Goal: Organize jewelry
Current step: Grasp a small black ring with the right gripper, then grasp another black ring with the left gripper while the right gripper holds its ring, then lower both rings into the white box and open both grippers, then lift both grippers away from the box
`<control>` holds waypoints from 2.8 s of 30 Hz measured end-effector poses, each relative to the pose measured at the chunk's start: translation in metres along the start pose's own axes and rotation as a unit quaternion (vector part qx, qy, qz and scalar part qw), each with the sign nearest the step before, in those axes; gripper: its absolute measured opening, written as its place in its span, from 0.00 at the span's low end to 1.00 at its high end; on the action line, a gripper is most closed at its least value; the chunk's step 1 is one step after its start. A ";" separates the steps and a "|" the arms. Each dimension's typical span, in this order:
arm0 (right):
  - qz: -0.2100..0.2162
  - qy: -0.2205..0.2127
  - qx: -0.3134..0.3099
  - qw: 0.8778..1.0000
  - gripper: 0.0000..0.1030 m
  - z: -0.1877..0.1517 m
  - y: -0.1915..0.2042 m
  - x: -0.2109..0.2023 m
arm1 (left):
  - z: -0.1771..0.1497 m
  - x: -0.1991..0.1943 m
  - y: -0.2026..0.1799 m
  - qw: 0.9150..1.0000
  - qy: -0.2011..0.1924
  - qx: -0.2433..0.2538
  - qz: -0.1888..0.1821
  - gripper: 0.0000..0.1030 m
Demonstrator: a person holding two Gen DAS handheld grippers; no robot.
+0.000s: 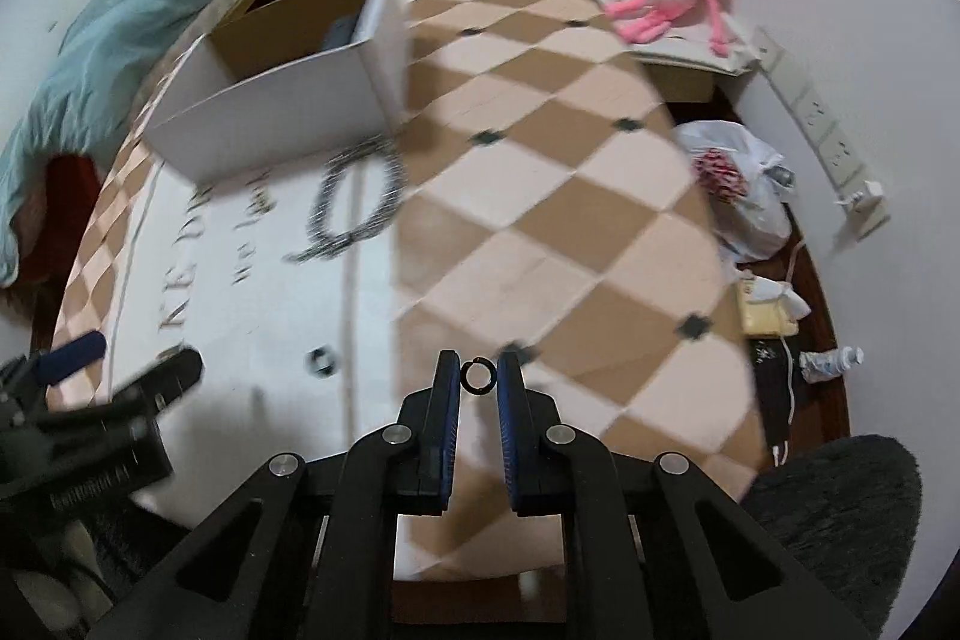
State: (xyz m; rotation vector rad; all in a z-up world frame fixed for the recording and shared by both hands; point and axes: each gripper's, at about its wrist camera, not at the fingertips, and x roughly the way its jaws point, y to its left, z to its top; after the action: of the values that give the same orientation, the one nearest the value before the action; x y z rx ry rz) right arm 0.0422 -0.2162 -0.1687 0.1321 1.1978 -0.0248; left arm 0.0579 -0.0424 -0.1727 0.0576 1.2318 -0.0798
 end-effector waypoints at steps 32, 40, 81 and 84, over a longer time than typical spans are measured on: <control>0.123 -0.040 0.007 0.992 0.13 0.098 0.025 -0.029 | 0.097 -0.054 0.030 0.993 -0.060 -0.015 -0.100 0.10; 0.153 0.003 -0.029 0.988 0.13 0.189 0.070 0.009 | 0.176 -0.032 0.069 0.992 -0.040 -0.045 -0.111 0.10; -0.034 -0.040 -0.100 0.994 0.96 0.159 0.079 -0.009 | 0.136 -0.045 0.096 0.992 -0.079 -0.084 0.048 0.94; -0.030 -0.061 -0.098 0.993 0.96 0.151 0.079 -0.030 | 0.129 -0.062 0.091 0.991 -0.098 -0.079 0.044 0.94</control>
State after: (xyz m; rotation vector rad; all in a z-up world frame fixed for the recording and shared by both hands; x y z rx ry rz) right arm 0.1782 -0.1563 -0.0792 -0.0767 1.0755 0.0311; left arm 0.1671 0.0388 -0.0712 -0.0338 1.0346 0.0883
